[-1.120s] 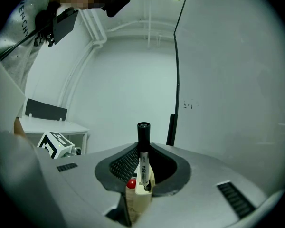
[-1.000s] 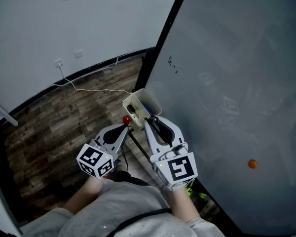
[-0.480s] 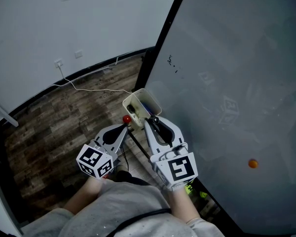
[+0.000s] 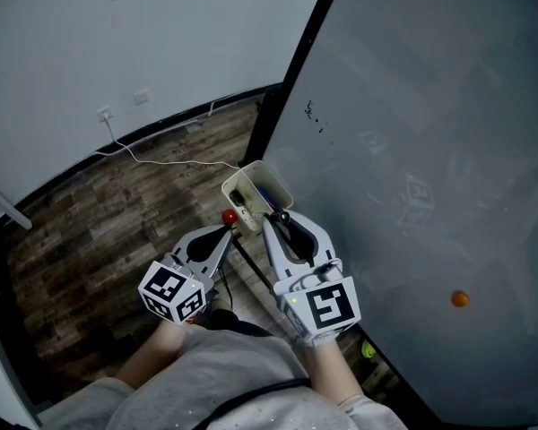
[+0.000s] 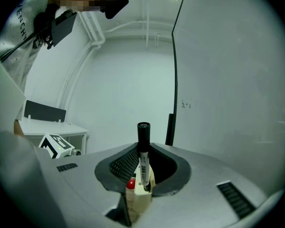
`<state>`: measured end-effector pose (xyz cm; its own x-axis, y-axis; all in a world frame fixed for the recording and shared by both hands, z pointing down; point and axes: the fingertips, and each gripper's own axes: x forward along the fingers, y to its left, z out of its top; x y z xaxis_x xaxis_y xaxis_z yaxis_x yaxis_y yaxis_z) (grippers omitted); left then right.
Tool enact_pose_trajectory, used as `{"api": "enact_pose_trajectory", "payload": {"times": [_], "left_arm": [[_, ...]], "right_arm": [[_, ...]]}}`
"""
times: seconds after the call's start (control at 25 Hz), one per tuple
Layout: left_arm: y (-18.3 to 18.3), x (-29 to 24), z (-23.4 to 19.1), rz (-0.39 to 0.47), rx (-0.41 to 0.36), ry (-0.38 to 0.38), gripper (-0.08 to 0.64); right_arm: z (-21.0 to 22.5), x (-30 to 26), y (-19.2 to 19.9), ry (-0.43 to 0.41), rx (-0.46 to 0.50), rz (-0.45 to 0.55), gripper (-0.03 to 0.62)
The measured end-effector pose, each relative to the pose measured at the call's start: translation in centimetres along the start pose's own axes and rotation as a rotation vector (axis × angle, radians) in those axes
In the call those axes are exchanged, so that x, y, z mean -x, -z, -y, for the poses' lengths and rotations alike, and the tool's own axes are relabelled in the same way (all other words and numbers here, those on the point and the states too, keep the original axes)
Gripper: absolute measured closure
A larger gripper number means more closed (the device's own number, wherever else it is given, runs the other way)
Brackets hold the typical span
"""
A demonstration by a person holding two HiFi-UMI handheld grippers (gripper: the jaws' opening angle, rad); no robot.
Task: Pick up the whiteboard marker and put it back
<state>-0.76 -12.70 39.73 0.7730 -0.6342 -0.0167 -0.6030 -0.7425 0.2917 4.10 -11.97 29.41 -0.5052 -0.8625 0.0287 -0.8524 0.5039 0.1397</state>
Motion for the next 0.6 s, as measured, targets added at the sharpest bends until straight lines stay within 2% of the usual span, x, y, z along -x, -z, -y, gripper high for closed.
{"api": "enact_pose_trajectory", "payload": {"times": [0.28, 0.6], "left_arm": [[-0.3, 0.1, 0.0, 0.014, 0.021, 0.008, 0.549], [0.4, 0.1, -0.9, -0.006, 0.029, -0.017, 0.549]], "right_arm": [[0.1, 0.0, 1.3, 0.007, -0.021, -0.074, 0.515], [0.1, -1.1, 2.9, -0.02, -0.046, -0.06, 0.515]]}}
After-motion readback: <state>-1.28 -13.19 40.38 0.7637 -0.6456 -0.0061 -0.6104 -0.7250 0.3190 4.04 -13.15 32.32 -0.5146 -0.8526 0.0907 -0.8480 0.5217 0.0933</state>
